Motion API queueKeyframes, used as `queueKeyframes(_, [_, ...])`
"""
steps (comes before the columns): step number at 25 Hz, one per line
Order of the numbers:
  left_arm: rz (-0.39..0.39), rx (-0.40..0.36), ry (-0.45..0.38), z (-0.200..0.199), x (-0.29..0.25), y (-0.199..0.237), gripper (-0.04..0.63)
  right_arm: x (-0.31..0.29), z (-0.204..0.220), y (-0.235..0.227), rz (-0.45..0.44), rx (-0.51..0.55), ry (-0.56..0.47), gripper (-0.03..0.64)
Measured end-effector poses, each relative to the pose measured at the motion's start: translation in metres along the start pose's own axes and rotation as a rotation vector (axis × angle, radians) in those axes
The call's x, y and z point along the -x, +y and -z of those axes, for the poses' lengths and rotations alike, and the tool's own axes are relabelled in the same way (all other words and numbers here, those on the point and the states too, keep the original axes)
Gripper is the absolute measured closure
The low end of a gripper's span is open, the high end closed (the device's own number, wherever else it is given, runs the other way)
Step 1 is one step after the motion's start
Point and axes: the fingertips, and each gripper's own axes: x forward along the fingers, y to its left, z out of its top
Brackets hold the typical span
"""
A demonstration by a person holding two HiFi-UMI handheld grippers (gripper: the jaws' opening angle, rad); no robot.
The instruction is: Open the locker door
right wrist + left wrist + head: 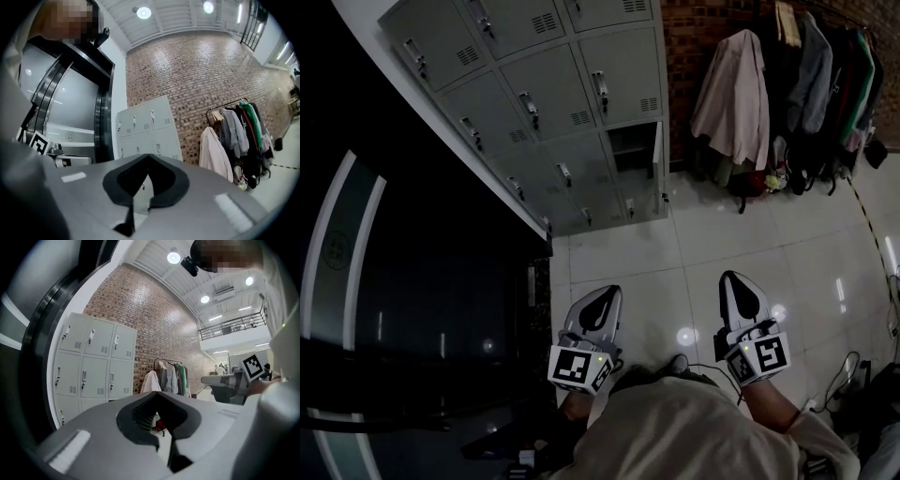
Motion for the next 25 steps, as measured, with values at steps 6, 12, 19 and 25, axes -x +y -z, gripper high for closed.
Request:
queueKeyframes(6, [0.01, -0.046, -0.025, -0.025, 0.004, 0.013, 0.528, -0.012, -0.026, 0.022, 0.009, 0.032, -0.075, 0.615])
queueKeyframes(12, [-0.023, -0.053, -0.028, -0.037, 0.019, 0.03, 0.528, -0.014, -0.023, 0.034, 0.011, 0.095, -0.047, 0.616])
queueKeyframes(19, [0.029, -0.085, -0.07, -0.051, 0.022, 0.025, 0.528, -0.019, -0.023, 0.045, 0.029, 0.078, -0.054, 0.617])
queueKeyframes(25, [0.047, -0.093, -0.058, -0.054, 0.037, 0.025, 0.528, -0.019, -0.023, 0.066, 0.01, 0.062, -0.057, 0.615])
